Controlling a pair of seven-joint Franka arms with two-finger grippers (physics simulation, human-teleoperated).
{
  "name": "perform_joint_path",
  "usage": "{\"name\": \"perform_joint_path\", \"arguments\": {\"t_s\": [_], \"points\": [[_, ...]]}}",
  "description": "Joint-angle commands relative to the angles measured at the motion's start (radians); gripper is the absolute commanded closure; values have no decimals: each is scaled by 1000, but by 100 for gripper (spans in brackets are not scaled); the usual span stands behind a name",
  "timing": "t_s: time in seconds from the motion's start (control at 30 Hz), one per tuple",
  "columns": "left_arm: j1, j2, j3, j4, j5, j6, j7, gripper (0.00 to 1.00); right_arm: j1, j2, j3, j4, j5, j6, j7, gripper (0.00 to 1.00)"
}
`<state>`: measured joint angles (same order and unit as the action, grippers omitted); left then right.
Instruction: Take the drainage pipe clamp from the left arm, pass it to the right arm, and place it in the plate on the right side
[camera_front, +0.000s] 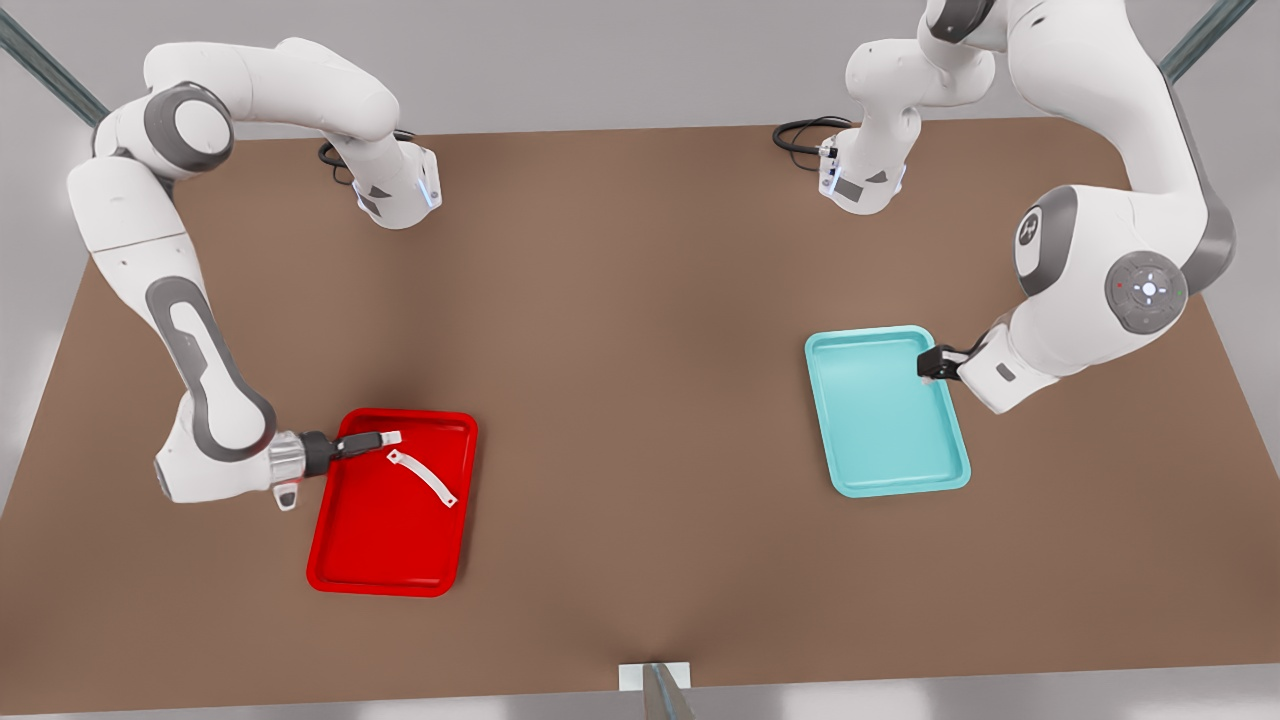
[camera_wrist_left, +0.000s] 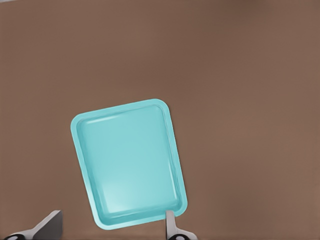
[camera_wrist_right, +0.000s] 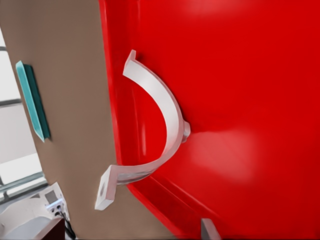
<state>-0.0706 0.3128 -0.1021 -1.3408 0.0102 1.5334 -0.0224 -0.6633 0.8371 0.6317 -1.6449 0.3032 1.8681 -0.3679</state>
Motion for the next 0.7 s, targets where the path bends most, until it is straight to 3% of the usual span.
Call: {"name": "perform_joint_path", "arguments": {"t_s": [0.0, 0.1, 0.17, 0.2, 0.27, 0.3, 0.33, 0.37, 0.4, 0.43, 0.47, 0.67], "points": [[0, 0, -1, 0, 1, -1, -53, 0, -1, -12, 22, 25, -157, -1, -97, 0], [-5, 0, -1, 2, -1, 1, -53, 0, 2, -110, 163, 111, -512, 3, -3, 0], [-5, 2, -1, 2, 2, 1, -53, 0, 2, -190, 330, 203, -792, -7, 50, 0], [-5, 2, 1, 2, 5, -1, -51, 0, 2, -217, 413, 293, -842, -127, 58, 0], [-5, 2, 1, 5, 10, 1, -50, 0, 30, -366, 407, 372, -819, -185, 124, 0], [-5, 9, -1, 8, 10, 11, -51, 0, 180, -500, 137, 370, -646, -224, 234, 0], [-6, 11, -1, 8, 10, 22, -51, 0, 407, -570, -240, 370, -455, -262, 227, 0], [-11, 11, -1, 8, 10, 22, -47, 0, 606, -627, -461, 335, -447, -296, 231, 0], [-17, 11, -1, 9, 10, 22, -45, 0, 639, -679, -498, 267, -443, -285, 233, 0], [-17, 11, 1, 9, 11, 22, -45, 0, 740, -733, -633, 195, -389, -280, 228, 0], [-17, 12, -1, 9, 11, 22, -44, 0, 760, -753, -702, 157, -311, -285, 222, 0], [-17, 17, 1, 9, 10, 34, -51, 0, 757, -714, -695, 175, -311, -311, 250, 0]]}}
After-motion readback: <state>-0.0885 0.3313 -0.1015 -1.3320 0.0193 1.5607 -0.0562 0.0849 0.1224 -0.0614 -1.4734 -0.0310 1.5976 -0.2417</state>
